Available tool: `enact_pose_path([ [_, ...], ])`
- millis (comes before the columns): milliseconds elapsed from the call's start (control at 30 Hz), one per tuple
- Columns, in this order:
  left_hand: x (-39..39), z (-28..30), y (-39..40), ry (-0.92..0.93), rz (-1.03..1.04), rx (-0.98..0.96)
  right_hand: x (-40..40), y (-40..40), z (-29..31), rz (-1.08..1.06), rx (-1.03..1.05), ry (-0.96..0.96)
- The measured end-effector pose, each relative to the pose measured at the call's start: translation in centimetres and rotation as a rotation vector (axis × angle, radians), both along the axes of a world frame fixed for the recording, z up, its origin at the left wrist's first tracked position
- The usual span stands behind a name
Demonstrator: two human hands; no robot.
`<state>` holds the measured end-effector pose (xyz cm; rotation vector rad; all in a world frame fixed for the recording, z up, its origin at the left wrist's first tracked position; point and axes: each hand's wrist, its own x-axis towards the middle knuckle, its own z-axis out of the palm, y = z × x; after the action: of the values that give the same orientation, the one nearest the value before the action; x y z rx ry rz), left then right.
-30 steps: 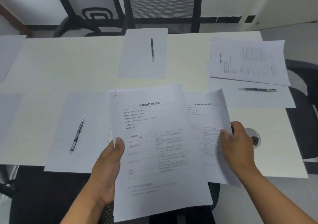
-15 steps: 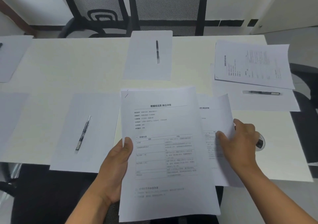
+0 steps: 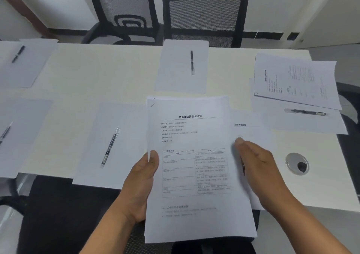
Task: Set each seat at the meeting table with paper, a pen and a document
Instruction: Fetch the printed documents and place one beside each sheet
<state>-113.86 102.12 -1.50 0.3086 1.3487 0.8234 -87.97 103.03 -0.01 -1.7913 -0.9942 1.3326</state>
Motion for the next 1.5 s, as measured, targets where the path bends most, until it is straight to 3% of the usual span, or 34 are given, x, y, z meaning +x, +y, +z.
enact_pose_path([
  [467, -5.5, 5.3, -3.8, 0.049, 0.006, 0.066, -7.6, -3.7, 3.8, 0.029, 0.076, -0.023],
  [733, -5.6, 7.0, -7.8, 0.060, 0.068, 0.072, -7.5, -6.4, 4.9, 0.066, 0.086, 0.052],
  [1133, -6.0, 7.6, -10.2, 0.000, 0.100, 0.063, -7.1, -8.7, 6.3, 0.035, 0.020, 0.025],
  [1500, -14.7, 5.4, -7.7, 0.002, 0.036, 0.024, -15.5, -7.3, 4.8, -0.008, -0.013, 0.014],
])
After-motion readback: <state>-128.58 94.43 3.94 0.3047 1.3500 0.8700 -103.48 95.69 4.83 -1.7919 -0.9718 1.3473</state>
